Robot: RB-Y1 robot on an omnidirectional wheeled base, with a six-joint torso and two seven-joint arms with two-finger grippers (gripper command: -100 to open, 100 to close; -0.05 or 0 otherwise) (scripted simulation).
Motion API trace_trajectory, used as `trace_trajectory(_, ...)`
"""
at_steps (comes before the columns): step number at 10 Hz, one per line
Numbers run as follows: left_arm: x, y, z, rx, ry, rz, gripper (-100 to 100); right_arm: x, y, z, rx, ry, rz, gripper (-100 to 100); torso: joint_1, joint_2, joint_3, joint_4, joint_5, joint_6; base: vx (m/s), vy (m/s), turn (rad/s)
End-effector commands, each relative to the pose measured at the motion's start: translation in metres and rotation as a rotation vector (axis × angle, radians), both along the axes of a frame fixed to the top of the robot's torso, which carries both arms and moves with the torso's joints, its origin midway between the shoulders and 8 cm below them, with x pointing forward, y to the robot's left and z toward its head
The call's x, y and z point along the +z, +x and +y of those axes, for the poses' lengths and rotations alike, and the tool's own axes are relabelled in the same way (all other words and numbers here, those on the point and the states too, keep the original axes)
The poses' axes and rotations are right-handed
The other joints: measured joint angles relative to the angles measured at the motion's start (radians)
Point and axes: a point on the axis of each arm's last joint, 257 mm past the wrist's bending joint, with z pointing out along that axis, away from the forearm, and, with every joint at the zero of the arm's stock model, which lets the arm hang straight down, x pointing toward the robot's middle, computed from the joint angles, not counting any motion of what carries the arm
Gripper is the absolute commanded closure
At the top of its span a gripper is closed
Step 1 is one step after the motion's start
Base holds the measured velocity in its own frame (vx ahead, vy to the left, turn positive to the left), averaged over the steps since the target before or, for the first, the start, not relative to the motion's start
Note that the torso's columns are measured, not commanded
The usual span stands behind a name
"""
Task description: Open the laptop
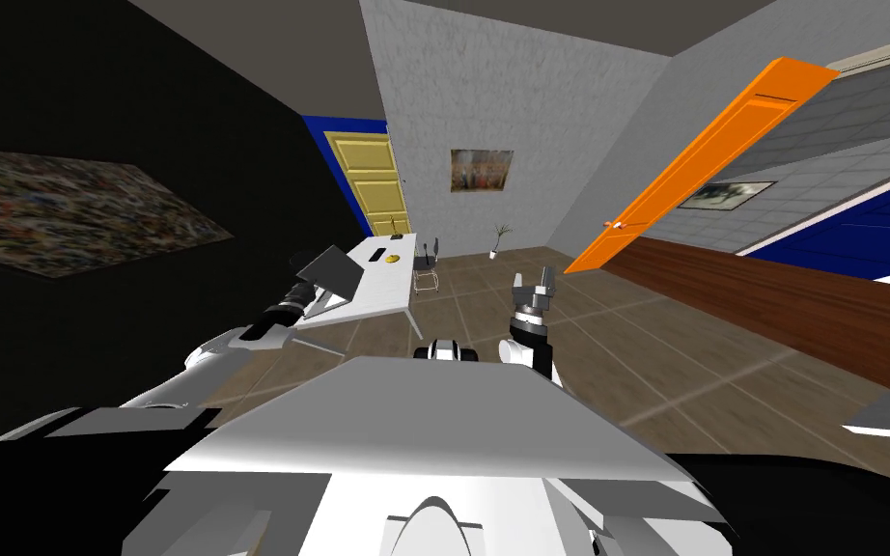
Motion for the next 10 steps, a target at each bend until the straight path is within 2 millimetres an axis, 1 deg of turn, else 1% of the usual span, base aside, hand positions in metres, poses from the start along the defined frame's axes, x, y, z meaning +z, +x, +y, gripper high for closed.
trace_trajectory(1,-0.038,0.011,-0.034,-0.036,-0.025,0.062,100,0.000,0.000,0.000,0.000,0.000,0.000,0,-0.001,-0.003,-0.002,-0.001,0.001,0.004,0.022,0.119,0.153)
trace_trajectory(2,-0.051,0.018,-0.053,-0.056,-0.047,0.071,100,0.000,0.000,0.000,0.000,0.000,0.000,0,-0.001,-0.004,-0.002,-0.003,0.004,0.003,0.024,0.108,0.091)
trace_trajectory(3,-0.051,0.019,-0.053,-0.056,-0.048,0.073,100,0.000,0.000,0.000,0.000,0.000,0.000,0,0.001,-0.006,-0.004,-0.004,0.003,0.003,-0.006,0.043,0.016)
trace_trajectory(4,-0.046,0.025,-0.062,-0.074,-0.051,0.064,100,0.000,0.000,0.000,0.000,0.000,0.000,0,-0.004,-0.006,-0.004,-0.002,-0.001,0.005,-0.017,0.008,0.015)
trace_trajectory(5,-0.044,0.027,-0.066,-0.081,-0.051,0.059,100,0.000,0.000,0.000,0.000,0.000,0.000,0,-0.011,-0.005,-0.003,0.000,-0.005,0.007,-0.003,0.010,0.018)
trace_trajectory(6,-0.067,0.024,-0.082,-0.089,-0.044,0.105,100,0.000,0.000,0.000,0.000,0.000,0.000,0,-0.015,-0.004,-0.003,0.000,-0.006,0.009,0.029,0.097,0.158)
trace_trajectory(7,-0.071,0.030,-0.098,-0.106,-0.053,0.111,100,0.000,0.000,0.000,0.000,0.000,0.000,0,-0.012,-0.004,-0.003,-0.002,-0.003,0.007,0.036,0.115,0.093)
trace_trajectory(8,-0.064,0.039,-0.117,-0.139,-0.068,0.083,100,0.000,0.000,0.000,0.000,0.000,0.000,0,-0.011,-0.003,-0.002,-0.003,-0.001,0.007,0.011,0.074,0.043)
trace_trajectory(9,-0.064,0.039,-0.117,-0.139,-0.068,0.083,100,0.000,0.000,0.000,0.000,0.000,0.000,0,-0.013,-0.004,-0.002,-0.004,0.001,0.012,-0.007,0.031,0.016)
trace_trajectory(10,-0.077,0.035,-0.128,-0.144,-0.043,0.122,100,0.000,0.000,0.000,0.000,0.000,0.000,0,-0.018,-0.006,-0.003,-0.005,0.000,0.016,0.017,0.100,0.127)
